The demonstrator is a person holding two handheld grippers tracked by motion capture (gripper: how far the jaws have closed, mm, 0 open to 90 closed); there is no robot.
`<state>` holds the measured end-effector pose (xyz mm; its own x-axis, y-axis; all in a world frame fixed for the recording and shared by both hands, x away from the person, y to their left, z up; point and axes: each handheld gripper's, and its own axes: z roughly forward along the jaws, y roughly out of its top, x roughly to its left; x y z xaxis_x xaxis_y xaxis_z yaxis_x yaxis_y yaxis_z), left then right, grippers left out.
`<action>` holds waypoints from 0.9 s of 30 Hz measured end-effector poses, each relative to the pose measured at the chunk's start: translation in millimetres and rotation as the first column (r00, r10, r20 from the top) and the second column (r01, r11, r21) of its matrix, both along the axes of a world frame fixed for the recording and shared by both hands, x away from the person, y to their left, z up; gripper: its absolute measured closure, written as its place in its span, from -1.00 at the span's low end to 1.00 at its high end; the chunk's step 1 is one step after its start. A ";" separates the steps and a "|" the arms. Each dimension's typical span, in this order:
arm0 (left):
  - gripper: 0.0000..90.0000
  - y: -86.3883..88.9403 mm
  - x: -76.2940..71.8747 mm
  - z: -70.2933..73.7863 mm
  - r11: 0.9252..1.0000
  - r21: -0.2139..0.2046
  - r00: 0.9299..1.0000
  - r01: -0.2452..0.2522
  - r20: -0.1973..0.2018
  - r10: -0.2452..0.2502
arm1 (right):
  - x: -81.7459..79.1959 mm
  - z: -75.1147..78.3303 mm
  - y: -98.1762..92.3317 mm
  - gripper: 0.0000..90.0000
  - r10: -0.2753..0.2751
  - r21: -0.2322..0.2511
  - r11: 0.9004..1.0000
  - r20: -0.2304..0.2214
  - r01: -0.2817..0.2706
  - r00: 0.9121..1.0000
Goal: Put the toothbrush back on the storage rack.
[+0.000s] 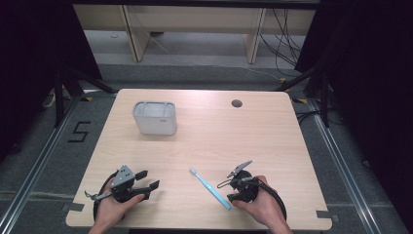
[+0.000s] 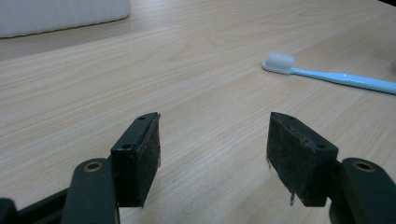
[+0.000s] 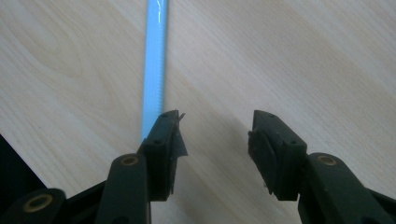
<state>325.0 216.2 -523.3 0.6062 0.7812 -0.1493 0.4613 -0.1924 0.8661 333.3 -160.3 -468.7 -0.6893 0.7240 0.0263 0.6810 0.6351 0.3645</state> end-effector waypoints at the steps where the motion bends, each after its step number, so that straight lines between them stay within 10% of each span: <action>1: -0.24 -0.5 0.2 -0.2 1.000 0.000 1.000 0.005 0.001 -0.005 | 0.9 0.7 0.9 0.18 0.009 -0.002 1.000 -0.001 -0.009 1.000; 15: -0.25 -5.3 -1.1 -0.6 1.000 0.012 1.000 0.010 0.006 -0.010 | 17.7 12.3 27.0 0.35 0.047 -0.045 0.998 -0.094 -0.052 0.994; 27: -0.25 -5.8 -0.9 -0.1 0.999 0.033 1.000 0.009 -0.003 -0.009 | 33.8 8.4 47.9 0.46 0.076 -0.156 0.981 -0.223 -0.113 0.972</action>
